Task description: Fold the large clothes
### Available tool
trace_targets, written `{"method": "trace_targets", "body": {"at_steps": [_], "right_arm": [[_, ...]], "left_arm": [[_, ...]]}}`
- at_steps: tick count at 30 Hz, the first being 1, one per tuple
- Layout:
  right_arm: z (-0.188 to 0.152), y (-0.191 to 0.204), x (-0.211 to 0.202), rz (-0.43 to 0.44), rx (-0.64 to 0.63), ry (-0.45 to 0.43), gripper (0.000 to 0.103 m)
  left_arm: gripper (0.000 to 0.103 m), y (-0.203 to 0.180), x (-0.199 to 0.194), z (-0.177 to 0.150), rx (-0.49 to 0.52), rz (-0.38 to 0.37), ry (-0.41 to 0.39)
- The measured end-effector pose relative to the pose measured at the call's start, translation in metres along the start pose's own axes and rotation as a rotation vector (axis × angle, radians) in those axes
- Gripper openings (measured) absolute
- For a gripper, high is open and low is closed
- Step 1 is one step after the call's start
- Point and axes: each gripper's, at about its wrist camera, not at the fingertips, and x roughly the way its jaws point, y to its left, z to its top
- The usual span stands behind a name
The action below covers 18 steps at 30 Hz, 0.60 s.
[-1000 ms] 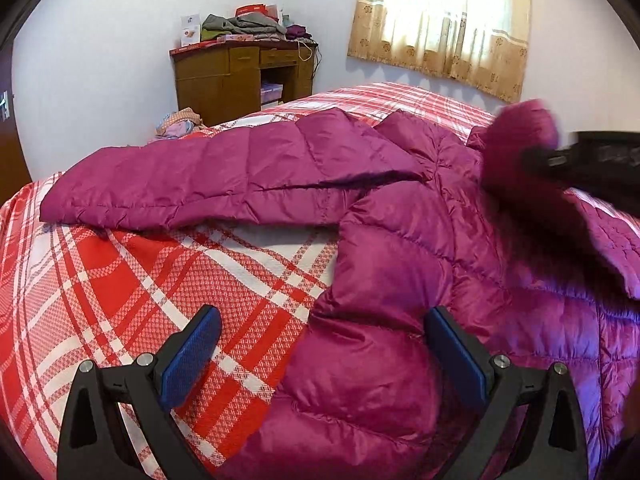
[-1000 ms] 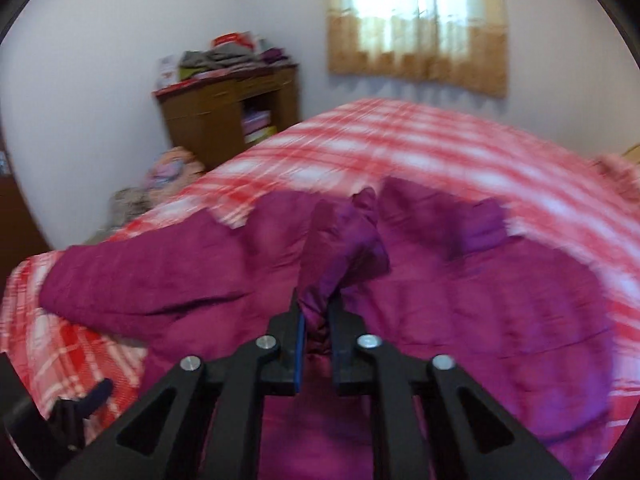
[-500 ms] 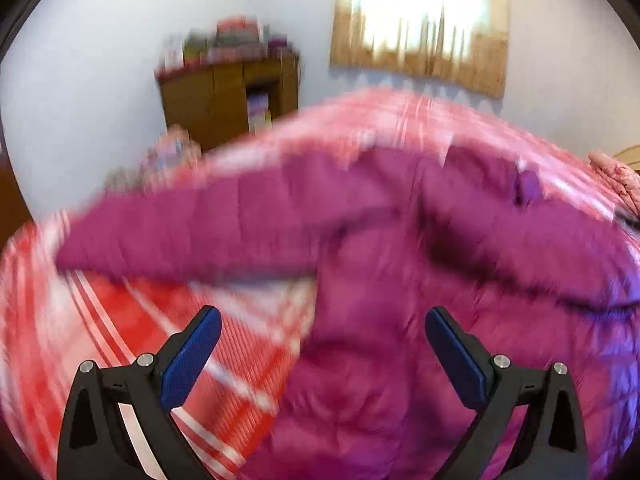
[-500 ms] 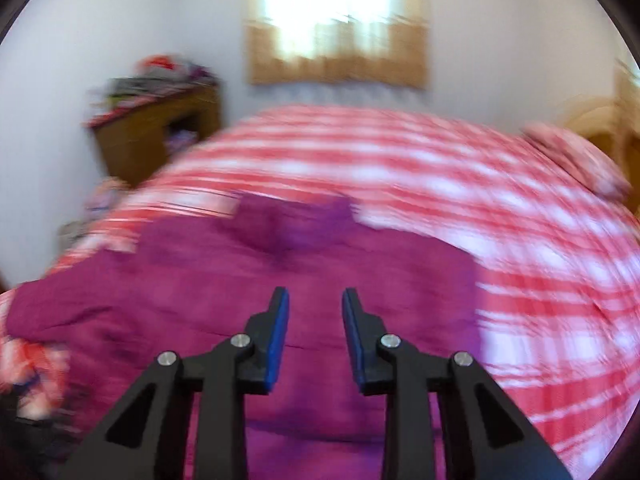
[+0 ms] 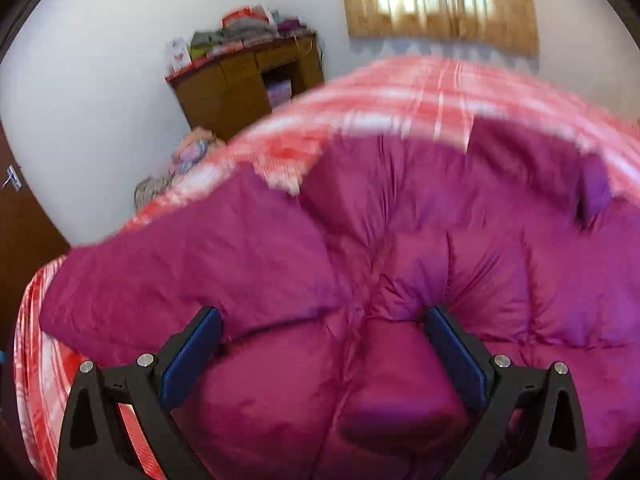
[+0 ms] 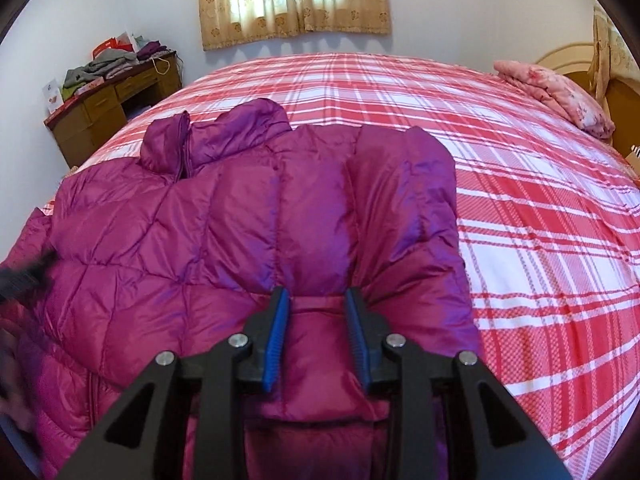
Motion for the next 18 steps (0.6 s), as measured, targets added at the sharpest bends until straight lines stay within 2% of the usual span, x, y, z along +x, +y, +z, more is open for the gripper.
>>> {"method": "trace_targets", "body": {"at_steps": [4,7,9,11,13,15,18], "right_arm": [[-0.001,-0.003,0.004,-0.009,-0.007,-0.004,0.035],[-0.001,-0.002,0.004,-0.026,-0.019,-0.005,0.035],[-0.002,-0.002,0.003,-0.028,-0.019,-0.007,0.035],[-0.002,-0.003,0.003,-0.021,-0.014,-0.008,0.035],[-0.002,-0.004,0.003,0.003,-0.015,-0.008,0.042],[-0.002,-0.002,0.003,0.008,-0.024,-0.008,0.047],[-0.002,0.001,0.004,-0.002,-0.034,-0.007,0.049]], "left_arm": [[0.102,0.0,0.007,0.003,0.0,-0.003,0.025],[0.102,0.01,0.005,0.005,-0.028,-0.036,0.02],[0.102,0.039,-0.017,0.003,-0.118,-0.069,-0.05],[0.102,0.068,-0.036,0.002,-0.194,-0.068,-0.113],[0.102,0.108,-0.049,0.003,-0.255,-0.048,-0.148],[0.102,0.149,-0.053,0.005,-0.299,0.048,-0.153],[0.102,0.219,-0.049,0.005,-0.433,0.233,-0.151]]}}
